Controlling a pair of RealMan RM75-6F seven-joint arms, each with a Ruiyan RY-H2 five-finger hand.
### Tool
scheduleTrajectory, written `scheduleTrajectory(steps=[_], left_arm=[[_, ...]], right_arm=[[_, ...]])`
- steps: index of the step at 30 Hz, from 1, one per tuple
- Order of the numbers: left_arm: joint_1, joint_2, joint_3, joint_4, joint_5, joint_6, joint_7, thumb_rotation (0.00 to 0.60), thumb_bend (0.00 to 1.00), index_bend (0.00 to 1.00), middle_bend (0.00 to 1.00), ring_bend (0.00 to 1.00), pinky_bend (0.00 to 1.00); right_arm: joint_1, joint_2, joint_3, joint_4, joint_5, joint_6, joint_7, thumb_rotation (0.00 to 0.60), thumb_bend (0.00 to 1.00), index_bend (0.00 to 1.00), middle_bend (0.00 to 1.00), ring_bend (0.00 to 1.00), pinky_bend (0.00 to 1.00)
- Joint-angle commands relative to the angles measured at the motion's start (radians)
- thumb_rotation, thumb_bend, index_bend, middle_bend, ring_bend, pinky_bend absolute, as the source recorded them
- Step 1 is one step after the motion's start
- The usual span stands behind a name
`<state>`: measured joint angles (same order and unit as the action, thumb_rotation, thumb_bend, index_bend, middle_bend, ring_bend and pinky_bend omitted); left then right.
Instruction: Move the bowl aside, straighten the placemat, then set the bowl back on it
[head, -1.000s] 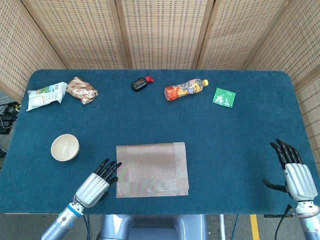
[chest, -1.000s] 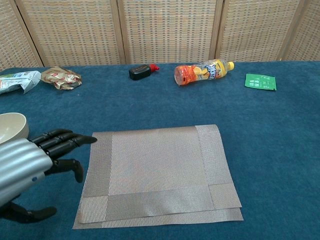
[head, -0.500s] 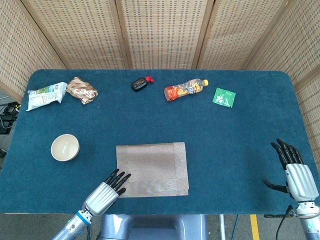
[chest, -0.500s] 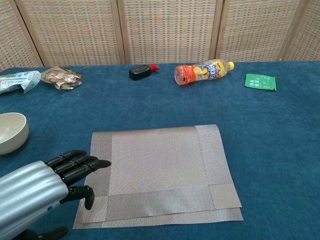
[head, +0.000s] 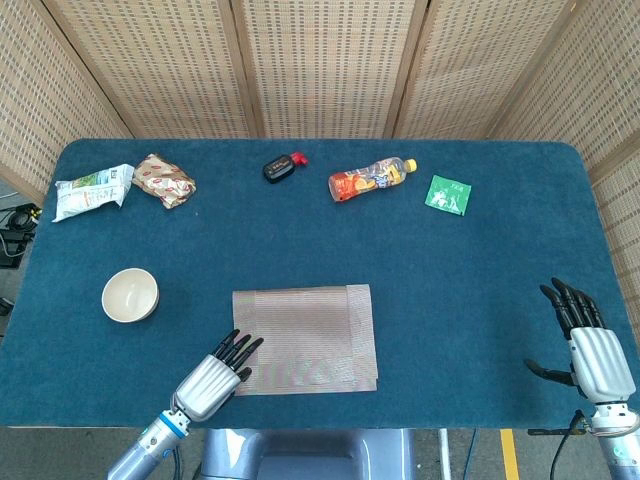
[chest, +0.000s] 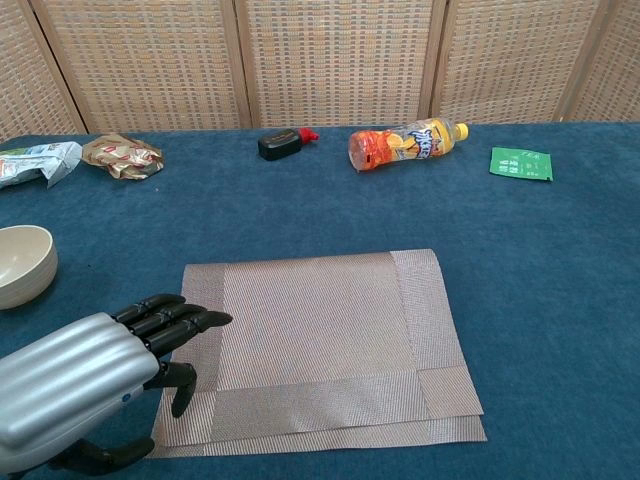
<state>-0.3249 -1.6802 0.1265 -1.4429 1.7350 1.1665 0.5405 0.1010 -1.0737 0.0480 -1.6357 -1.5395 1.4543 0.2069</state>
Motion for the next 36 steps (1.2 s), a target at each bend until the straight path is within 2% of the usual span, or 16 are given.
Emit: scheduleTrajectory(steps=[1, 12, 22, 36], left_arm=[[-0.004, -0.009, -0.003, 0.001, -0.009, -0.012, 0.010, 0.600, 0.31, 0.49, 0.00, 0.00, 0.00], [-0.006, -0.023, -0.003, 0.008, -0.033, -0.024, 0.027, 0.600, 0.31, 0.49, 0.00, 0.00, 0.00], [-0.003, 0.003, 0.020, -0.010, -0.008, 0.004, 0.001, 0.600, 0.31, 0.49, 0.00, 0.00, 0.00], [-0.013, -0.043, -0.006, 0.048, -0.041, -0.013, 0.001, 0.600, 0.31, 0.52, 0.00, 0.00, 0.00]], right_arm=[[-0.001, 0.002, 0.001, 0.000, 0.001, 0.002, 0.004, 0.600, 0.02, 0.00, 0.00, 0.00, 0.00], [-0.002, 0.005, 0.001, 0.002, 0.000, 0.004, 0.016, 0.600, 0.02, 0.00, 0.00, 0.00, 0.00], [0.000, 0.004, 0.002, 0.002, 0.003, -0.001, 0.017, 0.600, 0.02, 0.00, 0.00, 0.00, 0.00], [0.006, -0.004, 0.001, 0.010, 0.010, -0.017, 0.010, 0.600, 0.02, 0.00, 0.00, 0.00, 0.00]])
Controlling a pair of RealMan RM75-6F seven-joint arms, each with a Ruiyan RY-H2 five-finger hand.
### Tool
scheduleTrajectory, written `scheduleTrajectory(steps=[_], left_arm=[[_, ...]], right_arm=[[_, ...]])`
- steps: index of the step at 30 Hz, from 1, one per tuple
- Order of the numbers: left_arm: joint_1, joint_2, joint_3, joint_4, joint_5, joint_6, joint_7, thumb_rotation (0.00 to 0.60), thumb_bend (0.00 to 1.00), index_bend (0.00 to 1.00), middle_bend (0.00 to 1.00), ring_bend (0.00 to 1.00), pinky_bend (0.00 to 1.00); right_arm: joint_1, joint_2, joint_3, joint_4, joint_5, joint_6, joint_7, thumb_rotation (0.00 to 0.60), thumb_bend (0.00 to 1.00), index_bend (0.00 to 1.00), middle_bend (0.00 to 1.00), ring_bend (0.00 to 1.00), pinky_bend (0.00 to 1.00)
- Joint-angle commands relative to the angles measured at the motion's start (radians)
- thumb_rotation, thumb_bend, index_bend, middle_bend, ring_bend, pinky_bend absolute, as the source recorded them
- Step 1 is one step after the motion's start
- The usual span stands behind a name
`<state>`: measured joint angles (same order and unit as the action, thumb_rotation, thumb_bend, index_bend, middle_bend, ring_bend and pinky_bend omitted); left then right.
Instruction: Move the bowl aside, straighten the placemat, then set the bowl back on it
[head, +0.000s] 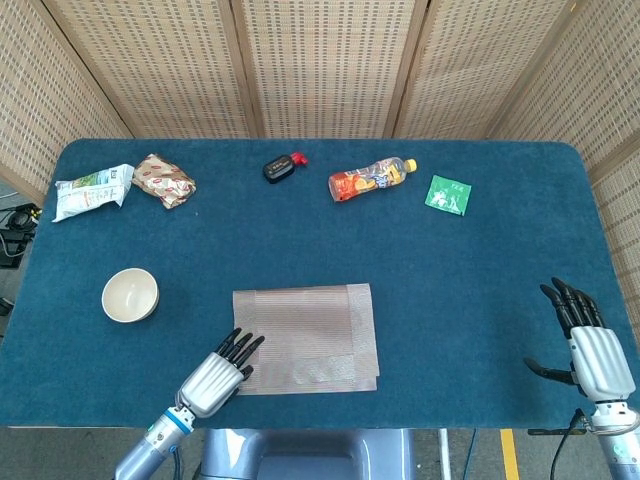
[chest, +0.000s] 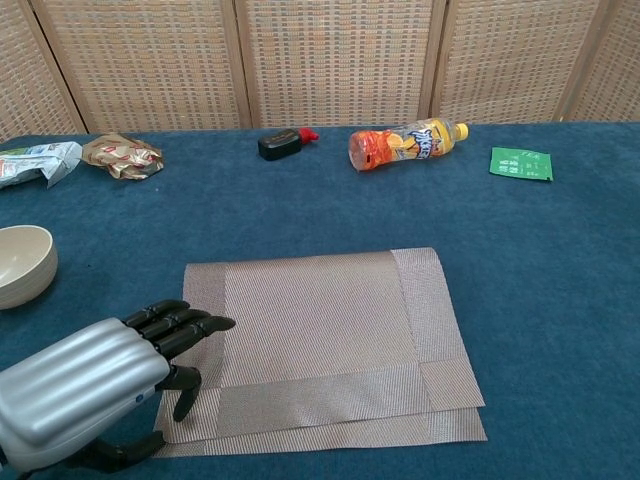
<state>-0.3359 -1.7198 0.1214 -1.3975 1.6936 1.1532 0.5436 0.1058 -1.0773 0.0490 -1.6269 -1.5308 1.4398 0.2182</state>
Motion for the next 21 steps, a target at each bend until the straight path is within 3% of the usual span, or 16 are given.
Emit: scheduleTrajectory(steps=[1, 11, 21], left_arm=[[-0.003, -0.006, -0.002, 0.004, 0.002, 0.002, -0.004, 0.600, 0.31, 0.52, 0.00, 0.00, 0.00], [-0.011, -0.028, -0.006, 0.022, 0.003, 0.003, 0.003, 0.600, 0.32, 0.54, 0.00, 0.00, 0.00], [-0.014, -0.041, -0.011, 0.032, -0.012, -0.001, 0.007, 0.600, 0.46, 0.58, 0.00, 0.00, 0.00]], right_arm=[[0.002, -0.002, 0.000, 0.001, 0.002, -0.004, -0.003, 0.600, 0.02, 0.00, 0.00, 0.00, 0.00], [0.000, -0.004, -0.003, -0.004, -0.004, 0.002, -0.016, 0.600, 0.02, 0.00, 0.00, 0.00, 0.00], [0.000, -0.002, -0.002, -0.003, -0.005, 0.003, -0.010, 0.600, 0.02, 0.00, 0.00, 0.00, 0.00]])
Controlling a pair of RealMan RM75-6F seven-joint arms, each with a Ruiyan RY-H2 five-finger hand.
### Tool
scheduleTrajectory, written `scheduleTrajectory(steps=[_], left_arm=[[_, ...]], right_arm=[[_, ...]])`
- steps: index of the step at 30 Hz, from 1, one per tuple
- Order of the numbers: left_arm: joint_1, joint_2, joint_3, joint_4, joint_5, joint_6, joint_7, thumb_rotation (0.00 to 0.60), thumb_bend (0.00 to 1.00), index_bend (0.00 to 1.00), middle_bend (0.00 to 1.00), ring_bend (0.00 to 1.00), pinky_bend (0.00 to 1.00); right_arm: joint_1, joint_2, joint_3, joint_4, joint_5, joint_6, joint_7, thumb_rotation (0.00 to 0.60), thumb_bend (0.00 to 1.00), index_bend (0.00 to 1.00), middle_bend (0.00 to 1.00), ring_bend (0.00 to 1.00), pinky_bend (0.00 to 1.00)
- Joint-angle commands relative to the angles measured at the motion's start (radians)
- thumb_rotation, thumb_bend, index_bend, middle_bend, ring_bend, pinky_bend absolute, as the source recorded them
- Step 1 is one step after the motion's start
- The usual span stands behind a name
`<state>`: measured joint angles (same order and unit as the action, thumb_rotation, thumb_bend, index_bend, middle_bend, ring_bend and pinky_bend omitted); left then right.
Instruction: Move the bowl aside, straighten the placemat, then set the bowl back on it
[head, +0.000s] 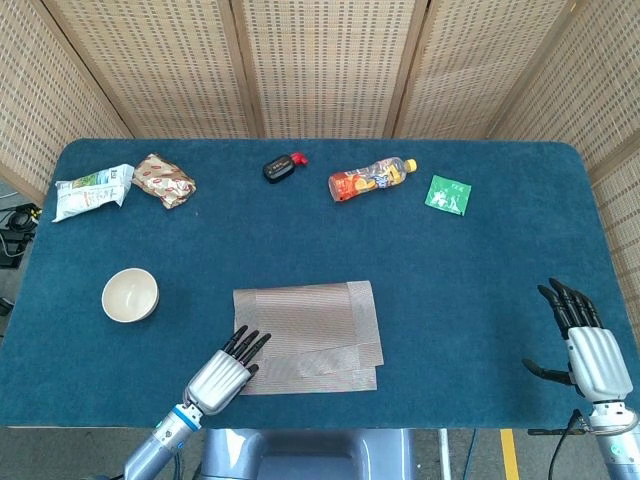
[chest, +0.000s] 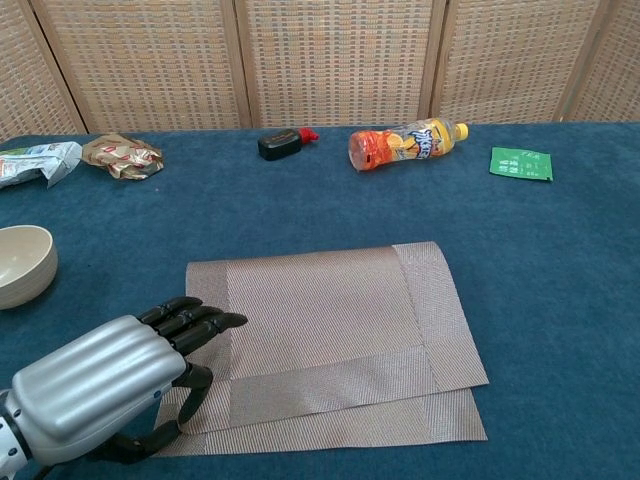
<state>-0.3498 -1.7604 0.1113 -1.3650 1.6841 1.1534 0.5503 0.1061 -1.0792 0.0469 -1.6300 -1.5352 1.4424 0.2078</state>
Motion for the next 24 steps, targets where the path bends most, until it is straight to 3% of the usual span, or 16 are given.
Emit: scheduleTrajectory(steps=[1, 8, 14, 19, 24], left_arm=[[-0.001, 0.000, -0.001, -0.002, -0.005, -0.002, 0.000, 0.600, 0.46, 0.58, 0.00, 0.00, 0.00], [-0.004, 0.026, -0.009, -0.038, -0.006, 0.015, -0.010, 0.600, 0.46, 0.60, 0.00, 0.00, 0.00], [-0.017, 0.083, -0.040, -0.134, 0.001, 0.047, -0.007, 0.600, 0.48, 0.60, 0.00, 0.00, 0.00], [-0.042, 0.160, -0.101, -0.249, -0.002, 0.070, 0.005, 0.600, 0.48, 0.60, 0.00, 0.00, 0.00], [-0.090, 0.258, -0.218, -0.370, -0.095, 0.036, 0.026, 0.600, 0.48, 0.59, 0.00, 0.00, 0.00]], right_arm=[[0.000, 0.001, 0.000, -0.001, -0.002, 0.002, 0.001, 0.600, 0.02, 0.00, 0.00, 0.00, 0.00], [-0.002, 0.003, -0.001, -0.001, -0.004, 0.005, 0.005, 0.600, 0.02, 0.00, 0.00, 0.00, 0.00], [-0.002, 0.004, 0.000, -0.001, -0.003, 0.005, 0.009, 0.600, 0.02, 0.00, 0.00, 0.00, 0.00], [-0.003, 0.008, 0.002, 0.000, 0.000, 0.007, 0.020, 0.600, 0.02, 0.00, 0.00, 0.00, 0.00], [0.000, 0.007, 0.008, 0.009, 0.016, -0.001, 0.032, 0.600, 0.02, 0.00, 0.00, 0.00, 0.00]])
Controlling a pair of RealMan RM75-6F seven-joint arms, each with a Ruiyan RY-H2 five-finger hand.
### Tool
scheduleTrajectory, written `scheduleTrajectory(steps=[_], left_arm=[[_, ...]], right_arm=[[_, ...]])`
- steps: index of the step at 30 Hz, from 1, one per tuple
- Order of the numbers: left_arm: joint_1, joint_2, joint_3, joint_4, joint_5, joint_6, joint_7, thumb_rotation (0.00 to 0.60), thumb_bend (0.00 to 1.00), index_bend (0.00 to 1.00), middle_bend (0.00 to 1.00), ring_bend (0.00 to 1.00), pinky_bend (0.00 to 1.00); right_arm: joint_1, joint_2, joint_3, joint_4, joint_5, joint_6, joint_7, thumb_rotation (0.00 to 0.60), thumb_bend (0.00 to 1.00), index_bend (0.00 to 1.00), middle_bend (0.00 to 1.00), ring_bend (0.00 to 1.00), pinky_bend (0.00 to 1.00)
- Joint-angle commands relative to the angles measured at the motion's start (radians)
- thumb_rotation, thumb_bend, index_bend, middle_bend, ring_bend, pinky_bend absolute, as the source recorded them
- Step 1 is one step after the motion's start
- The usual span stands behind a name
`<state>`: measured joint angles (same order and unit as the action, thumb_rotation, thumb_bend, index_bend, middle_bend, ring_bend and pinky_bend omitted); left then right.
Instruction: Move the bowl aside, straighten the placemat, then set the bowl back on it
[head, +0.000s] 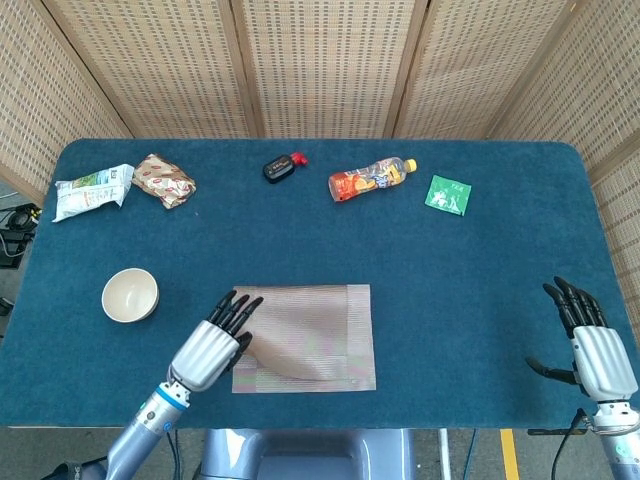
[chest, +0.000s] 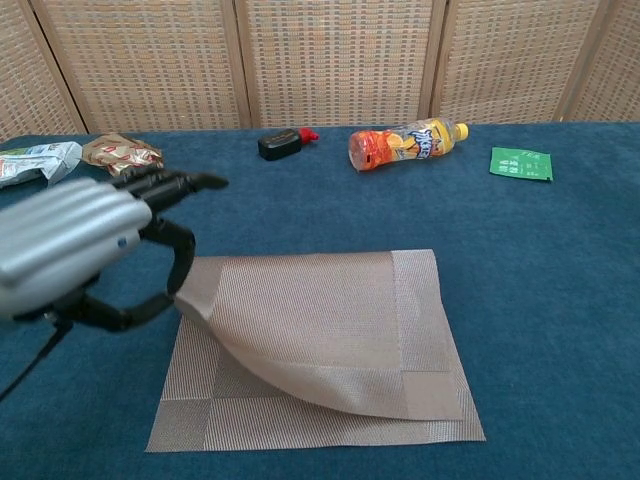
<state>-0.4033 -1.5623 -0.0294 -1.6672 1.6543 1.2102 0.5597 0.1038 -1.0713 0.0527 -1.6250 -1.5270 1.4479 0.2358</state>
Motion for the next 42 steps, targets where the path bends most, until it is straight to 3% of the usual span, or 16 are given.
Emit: scheduleTrajectory(steps=[1, 5, 10, 14, 22, 25, 27, 29, 36, 42], left_arm=[[-0.050, 0.080, -0.109, -0.084, -0.097, -0.034, 0.023, 0.600, 0.48, 0.59, 0.00, 0.00, 0.00], [-0.106, 0.130, -0.225, -0.090, -0.222, -0.082, 0.047, 0.600, 0.48, 0.60, 0.00, 0.00, 0.00], [-0.169, 0.146, -0.310, -0.041, -0.359, -0.136, 0.056, 0.600, 0.48, 0.59, 0.00, 0.00, 0.00], [-0.228, 0.130, -0.348, 0.051, -0.456, -0.173, 0.095, 0.600, 0.48, 0.59, 0.00, 0.00, 0.00], [-0.326, 0.027, -0.355, 0.274, -0.557, -0.207, 0.136, 0.600, 0.47, 0.56, 0.00, 0.00, 0.00], [-0.346, -0.003, -0.355, 0.329, -0.576, -0.213, 0.125, 0.600, 0.40, 0.32, 0.00, 0.00, 0.00], [-0.356, -0.019, -0.349, 0.358, -0.586, -0.220, 0.113, 0.600, 0.28, 0.09, 0.00, 0.00, 0.00], [-0.359, -0.020, -0.342, 0.368, -0.588, -0.225, 0.098, 0.600, 0.23, 0.01, 0.00, 0.00, 0.00], [-0.329, 0.018, -0.318, 0.349, -0.534, -0.171, 0.000, 0.600, 0.21, 0.00, 0.00, 0.00, 0.00], [-0.233, 0.120, -0.252, 0.229, -0.459, -0.076, -0.094, 0.600, 0.21, 0.00, 0.00, 0.00, 0.00]], right_arm=[[0.004, -0.002, 0.004, 0.008, 0.015, -0.013, 0.006, 0.600, 0.02, 0.00, 0.00, 0.00, 0.00], [0.014, -0.009, 0.013, 0.025, 0.042, -0.039, 0.010, 0.600, 0.02, 0.00, 0.00, 0.00, 0.00], [0.023, -0.018, 0.020, 0.039, 0.067, -0.064, 0.001, 0.600, 0.02, 0.00, 0.00, 0.00, 0.00], [0.029, -0.028, 0.025, 0.049, 0.084, -0.078, -0.018, 0.600, 0.02, 0.00, 0.00, 0.00, 0.00], [0.038, -0.044, 0.026, 0.054, 0.098, -0.098, -0.049, 0.600, 0.02, 0.00, 0.00, 0.00, 0.00], [0.041, -0.046, 0.025, 0.056, 0.103, -0.109, -0.051, 0.600, 0.02, 0.00, 0.00, 0.00, 0.00], [0.044, -0.049, 0.026, 0.060, 0.108, -0.115, -0.061, 0.600, 0.02, 0.00, 0.00, 0.00, 0.00], [0.044, -0.053, 0.026, 0.062, 0.112, -0.118, -0.066, 0.600, 0.02, 0.00, 0.00, 0.00, 0.00], [0.042, -0.059, 0.025, 0.064, 0.115, -0.115, -0.083, 0.600, 0.02, 0.00, 0.00, 0.00, 0.00], [0.037, -0.059, 0.021, 0.062, 0.108, -0.106, -0.085, 0.600, 0.02, 0.00, 0.00, 0.00, 0.00]])
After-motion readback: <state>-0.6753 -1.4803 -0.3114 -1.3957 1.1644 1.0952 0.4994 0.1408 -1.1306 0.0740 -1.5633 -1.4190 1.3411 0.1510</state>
